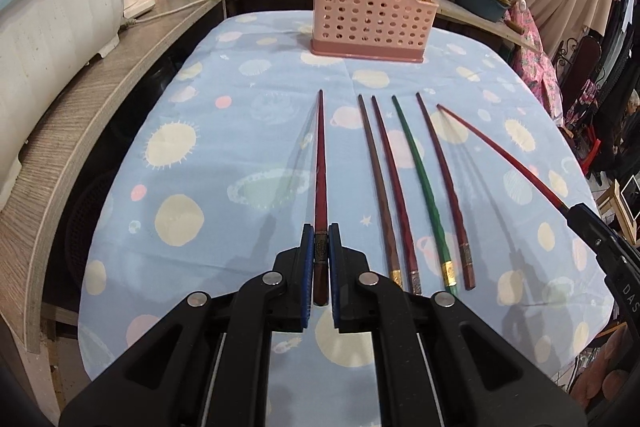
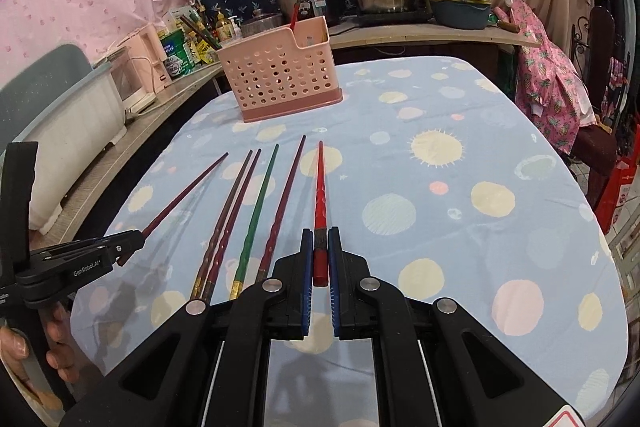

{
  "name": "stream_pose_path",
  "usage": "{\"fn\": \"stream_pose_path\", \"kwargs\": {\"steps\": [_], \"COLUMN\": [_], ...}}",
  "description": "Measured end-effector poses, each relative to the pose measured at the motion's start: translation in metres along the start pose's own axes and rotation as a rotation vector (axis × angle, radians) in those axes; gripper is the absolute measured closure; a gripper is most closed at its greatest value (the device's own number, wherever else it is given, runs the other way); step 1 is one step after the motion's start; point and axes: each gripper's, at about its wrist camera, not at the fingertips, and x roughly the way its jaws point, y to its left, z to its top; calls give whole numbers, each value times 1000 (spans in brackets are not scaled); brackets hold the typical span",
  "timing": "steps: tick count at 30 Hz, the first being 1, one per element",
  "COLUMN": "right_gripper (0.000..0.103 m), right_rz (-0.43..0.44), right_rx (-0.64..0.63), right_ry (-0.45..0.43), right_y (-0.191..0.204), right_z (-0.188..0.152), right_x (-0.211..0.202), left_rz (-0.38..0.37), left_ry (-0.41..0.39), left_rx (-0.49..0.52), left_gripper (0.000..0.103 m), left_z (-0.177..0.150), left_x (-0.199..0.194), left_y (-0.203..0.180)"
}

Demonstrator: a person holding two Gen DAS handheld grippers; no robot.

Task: Organize utensils
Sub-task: 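Lift both chopsticks and carry them up to the pink holder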

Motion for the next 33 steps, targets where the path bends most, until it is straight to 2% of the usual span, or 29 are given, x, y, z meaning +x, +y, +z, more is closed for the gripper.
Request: {"fn": "stream_pose_path", "kwargs": {"steps": [17,33], "right_gripper": [96,96], "right_rz": [11,32], "right_rx": [0,30], "right_ry": [-188,-244], "right_y": [1,0], "right_z": [84,150], "right_x": [-25,-8], "left_rz": [-9,-22], "left_ry": [-142,-236], "left_rx": [-24,-73], "left_gripper": [96,96], "left_z": [71,148], "left_x": [-39,-46], "left_y": [3,8]}}
